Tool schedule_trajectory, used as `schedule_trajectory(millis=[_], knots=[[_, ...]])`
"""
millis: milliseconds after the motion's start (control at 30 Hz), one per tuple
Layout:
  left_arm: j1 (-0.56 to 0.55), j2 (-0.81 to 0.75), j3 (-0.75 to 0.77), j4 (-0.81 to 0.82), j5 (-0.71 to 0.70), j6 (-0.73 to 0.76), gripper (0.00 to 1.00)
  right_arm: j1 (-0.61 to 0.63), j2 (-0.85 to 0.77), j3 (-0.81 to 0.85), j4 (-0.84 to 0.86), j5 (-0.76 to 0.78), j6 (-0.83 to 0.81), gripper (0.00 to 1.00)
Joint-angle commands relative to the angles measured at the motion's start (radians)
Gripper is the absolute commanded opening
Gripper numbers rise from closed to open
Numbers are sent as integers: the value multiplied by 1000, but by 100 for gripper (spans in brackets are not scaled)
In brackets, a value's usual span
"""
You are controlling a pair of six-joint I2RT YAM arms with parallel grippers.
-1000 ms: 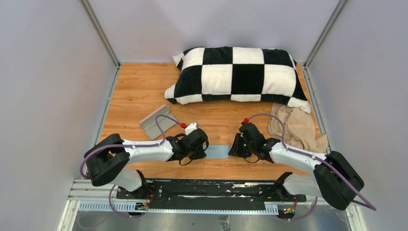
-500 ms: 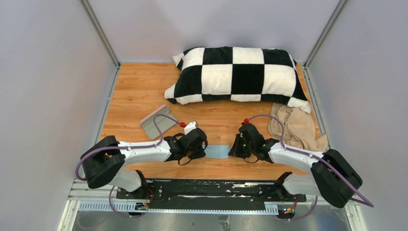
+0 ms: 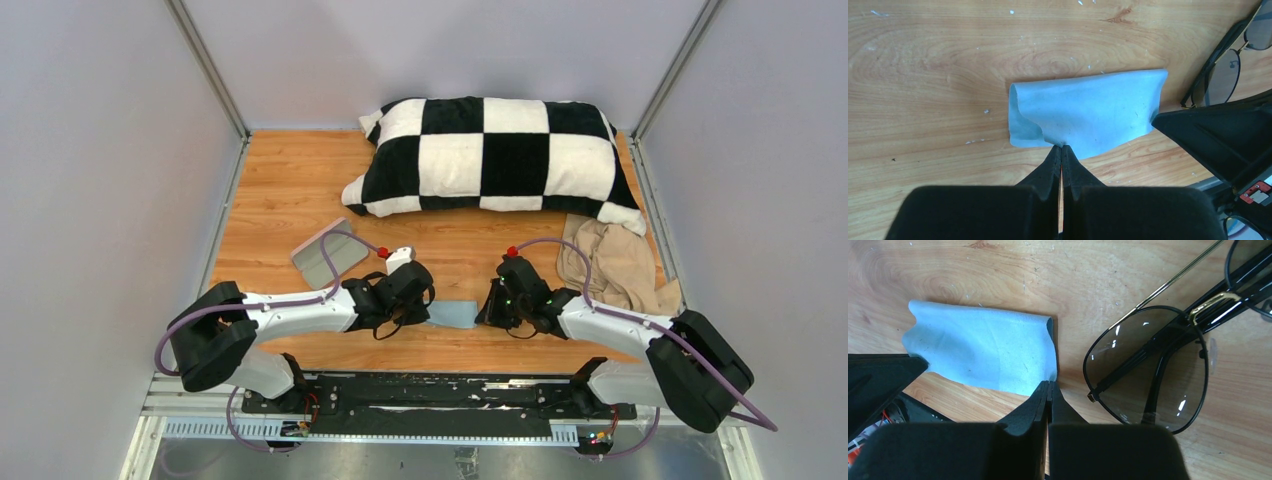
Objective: Organize the sunglasses
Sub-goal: Fold the glasses cleaning cloth at the center of the board.
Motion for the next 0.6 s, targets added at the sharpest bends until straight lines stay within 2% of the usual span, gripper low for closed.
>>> schedule_trajectory(millis=[0, 567], knots=[[-6, -13, 4, -12, -64, 27, 0, 4, -10, 16, -29, 8, -21, 0], [22, -12, 13, -47, -58, 58, 0, 10, -9, 44, -28, 9, -32, 0]])
